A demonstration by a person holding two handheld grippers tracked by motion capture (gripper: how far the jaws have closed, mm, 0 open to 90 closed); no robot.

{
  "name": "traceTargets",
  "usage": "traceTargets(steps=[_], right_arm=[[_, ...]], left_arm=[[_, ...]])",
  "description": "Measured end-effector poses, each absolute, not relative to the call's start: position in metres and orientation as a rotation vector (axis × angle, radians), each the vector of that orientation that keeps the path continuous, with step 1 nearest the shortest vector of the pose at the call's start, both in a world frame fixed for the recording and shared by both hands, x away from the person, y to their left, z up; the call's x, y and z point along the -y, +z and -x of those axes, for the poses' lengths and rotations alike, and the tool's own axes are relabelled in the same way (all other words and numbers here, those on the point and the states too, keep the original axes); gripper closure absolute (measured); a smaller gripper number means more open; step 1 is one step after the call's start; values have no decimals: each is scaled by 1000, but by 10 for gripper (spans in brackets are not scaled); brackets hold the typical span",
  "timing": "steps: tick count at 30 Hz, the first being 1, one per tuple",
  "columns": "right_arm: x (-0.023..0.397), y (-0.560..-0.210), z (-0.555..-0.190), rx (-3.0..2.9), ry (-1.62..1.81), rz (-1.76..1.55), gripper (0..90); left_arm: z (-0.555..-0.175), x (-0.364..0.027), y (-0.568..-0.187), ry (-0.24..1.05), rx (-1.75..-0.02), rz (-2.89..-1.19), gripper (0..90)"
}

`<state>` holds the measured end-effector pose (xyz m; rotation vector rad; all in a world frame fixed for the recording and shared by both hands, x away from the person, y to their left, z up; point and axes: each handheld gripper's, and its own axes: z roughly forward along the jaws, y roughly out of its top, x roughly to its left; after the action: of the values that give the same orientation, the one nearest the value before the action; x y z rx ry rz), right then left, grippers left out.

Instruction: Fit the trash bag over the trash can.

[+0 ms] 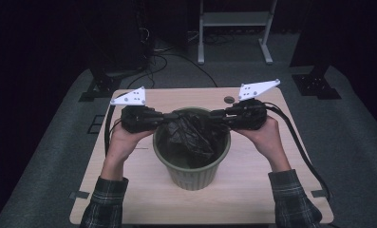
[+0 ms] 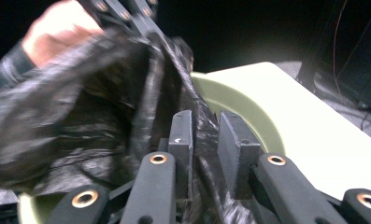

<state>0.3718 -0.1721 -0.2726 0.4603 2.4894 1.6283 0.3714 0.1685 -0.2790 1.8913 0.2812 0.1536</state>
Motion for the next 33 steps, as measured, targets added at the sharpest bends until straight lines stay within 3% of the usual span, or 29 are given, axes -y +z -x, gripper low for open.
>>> traceTargets(steps=[7,16,18,22,33], right_arm=[[178,-262,-360,-2440,1719,-417,696],[159,-266,-358,-2488,1741,-355,699],[153,-266,-359,-2499,1733,-350,734],[149,-270,-360,-2524,1699,-330,899],[178,-278,-355,-2517,1643,-401,900]], left_arm=[[-371,-170,-282,157,-284,-1884,897],[-369,-167,-282,152,-278,-1873,897],[-369,-167,-282,155,-272,-1871,897],[-367,-170,-282,165,-279,-1864,897],[-366,-212,-294,220,-380,-1828,897]])
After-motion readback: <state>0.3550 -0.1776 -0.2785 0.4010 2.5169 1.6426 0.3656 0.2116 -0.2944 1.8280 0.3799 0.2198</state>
